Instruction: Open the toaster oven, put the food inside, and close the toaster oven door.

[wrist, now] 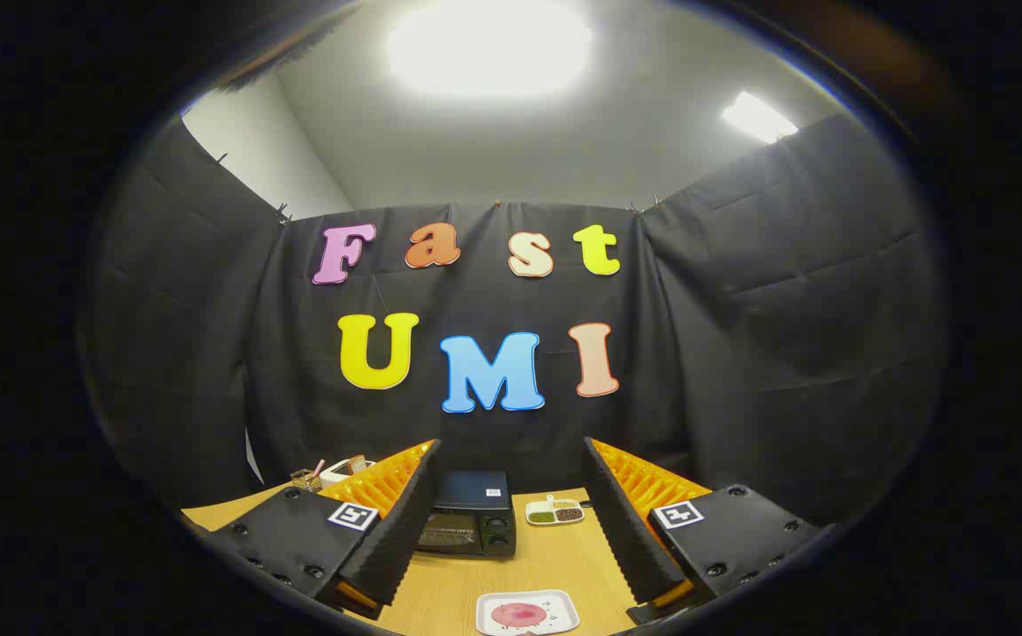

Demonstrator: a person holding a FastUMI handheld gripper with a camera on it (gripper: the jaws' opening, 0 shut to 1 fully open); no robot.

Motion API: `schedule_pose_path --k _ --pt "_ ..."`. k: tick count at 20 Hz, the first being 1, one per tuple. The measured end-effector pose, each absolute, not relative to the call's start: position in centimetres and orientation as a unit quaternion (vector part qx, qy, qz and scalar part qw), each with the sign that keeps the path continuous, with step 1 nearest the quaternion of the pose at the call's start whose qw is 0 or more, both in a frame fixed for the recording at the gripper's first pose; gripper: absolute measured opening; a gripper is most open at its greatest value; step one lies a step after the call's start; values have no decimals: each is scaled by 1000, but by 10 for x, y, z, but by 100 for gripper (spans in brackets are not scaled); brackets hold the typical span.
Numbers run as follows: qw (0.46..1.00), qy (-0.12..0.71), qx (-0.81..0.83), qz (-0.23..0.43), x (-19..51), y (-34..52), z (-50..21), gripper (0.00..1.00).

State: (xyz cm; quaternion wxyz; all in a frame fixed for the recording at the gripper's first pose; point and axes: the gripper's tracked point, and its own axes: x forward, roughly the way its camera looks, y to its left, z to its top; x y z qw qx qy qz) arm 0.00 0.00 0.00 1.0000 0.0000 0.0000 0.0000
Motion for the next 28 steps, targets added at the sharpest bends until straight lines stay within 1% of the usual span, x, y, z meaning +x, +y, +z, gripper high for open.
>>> schedule_pose_path --k 6,19,28 --pt "1000 6 -8 -1 6 7 -5 97" --pt "1000 7 -23 4 18 51 -5 97" --pt "1000 2 -17 -1 46 112 -15 97"
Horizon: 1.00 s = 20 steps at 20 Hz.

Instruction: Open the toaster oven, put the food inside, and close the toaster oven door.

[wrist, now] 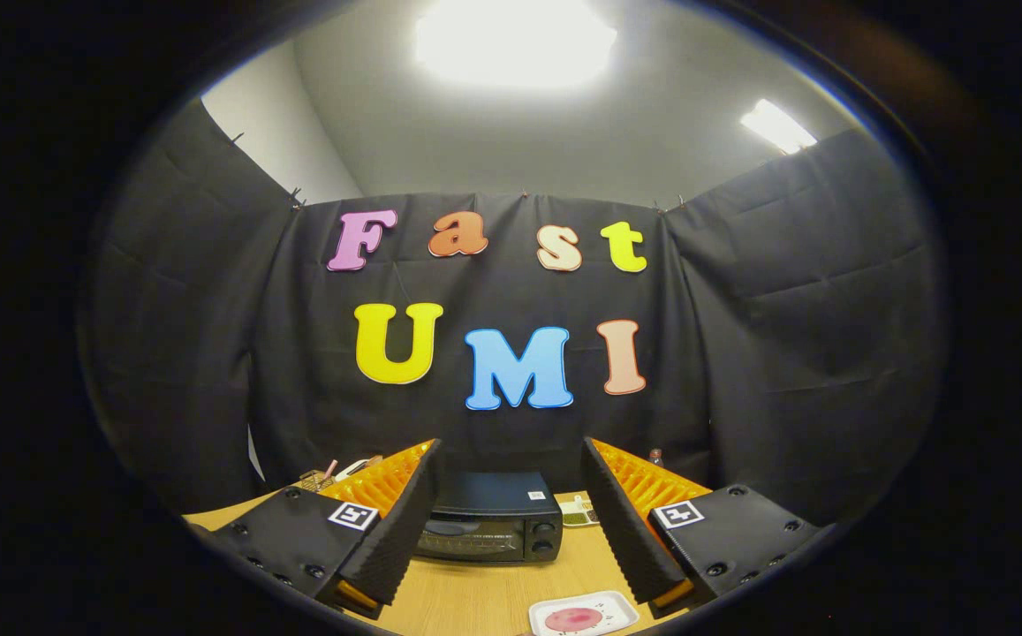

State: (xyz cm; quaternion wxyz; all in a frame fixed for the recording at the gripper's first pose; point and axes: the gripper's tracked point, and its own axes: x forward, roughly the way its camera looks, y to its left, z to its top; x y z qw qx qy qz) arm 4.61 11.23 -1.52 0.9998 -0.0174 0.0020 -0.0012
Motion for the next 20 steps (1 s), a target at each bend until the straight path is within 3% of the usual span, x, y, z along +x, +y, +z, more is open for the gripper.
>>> schedule_pose_path --k 9,20 --pt "1000 4 -4 20 118 161 -57 97" --pt "997 61 -3 51 212 190 -167 97"
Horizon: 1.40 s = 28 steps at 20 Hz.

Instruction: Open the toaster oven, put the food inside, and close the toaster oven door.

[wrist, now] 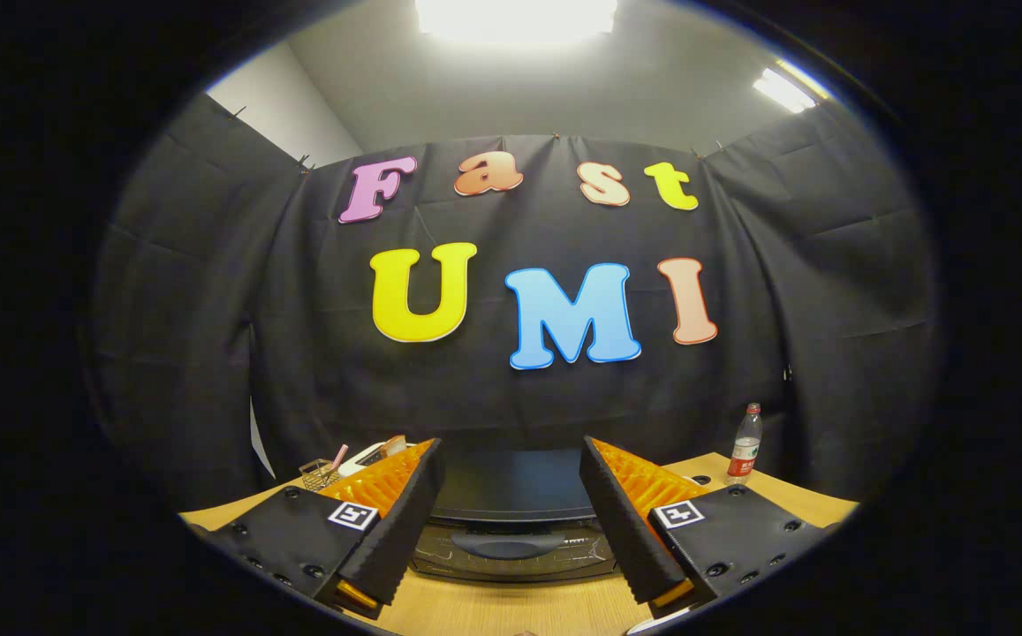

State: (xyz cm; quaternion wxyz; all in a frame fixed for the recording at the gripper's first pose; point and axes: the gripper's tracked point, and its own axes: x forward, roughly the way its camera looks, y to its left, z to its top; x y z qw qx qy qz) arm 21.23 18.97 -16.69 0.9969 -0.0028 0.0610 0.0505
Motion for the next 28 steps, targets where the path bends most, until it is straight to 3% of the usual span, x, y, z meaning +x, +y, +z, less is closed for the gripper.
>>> schedule_pose_path --k 14,28 --pt "982 183 -27 43 258 190 -288 98" --pt "979 197 -20 39 213 186 -298 98"
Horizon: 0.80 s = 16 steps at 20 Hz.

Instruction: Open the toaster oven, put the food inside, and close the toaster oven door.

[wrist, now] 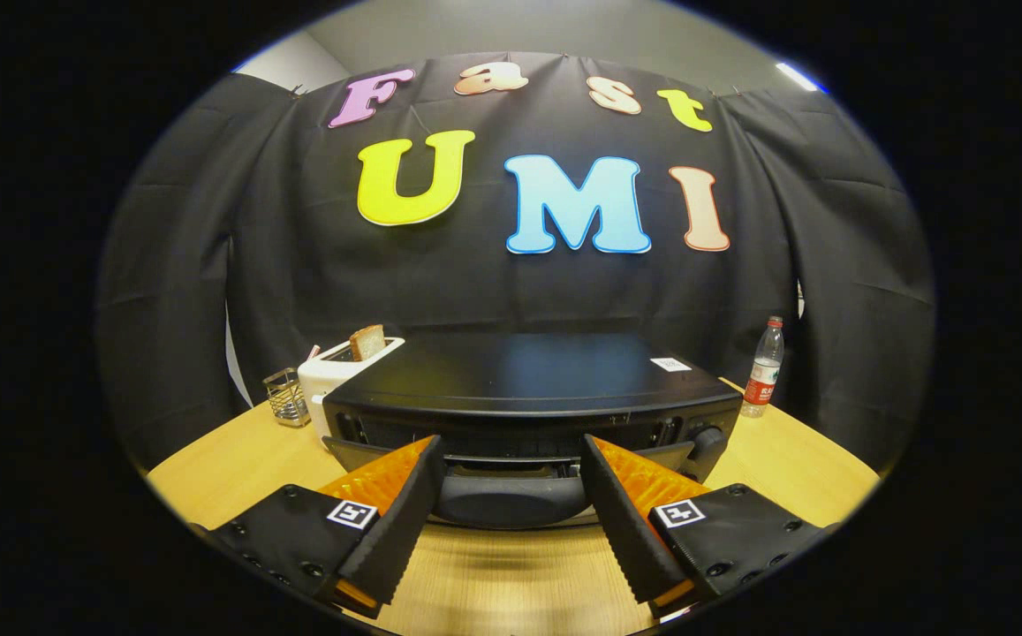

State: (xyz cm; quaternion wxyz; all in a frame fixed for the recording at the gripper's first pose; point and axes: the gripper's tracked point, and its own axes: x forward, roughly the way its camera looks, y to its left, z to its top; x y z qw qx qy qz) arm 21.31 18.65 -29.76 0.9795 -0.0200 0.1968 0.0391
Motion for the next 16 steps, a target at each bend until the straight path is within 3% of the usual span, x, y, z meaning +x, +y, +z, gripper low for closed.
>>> schedule_pose_path --k 16 --pt "962 270 -23 42 143 183 -340 98"
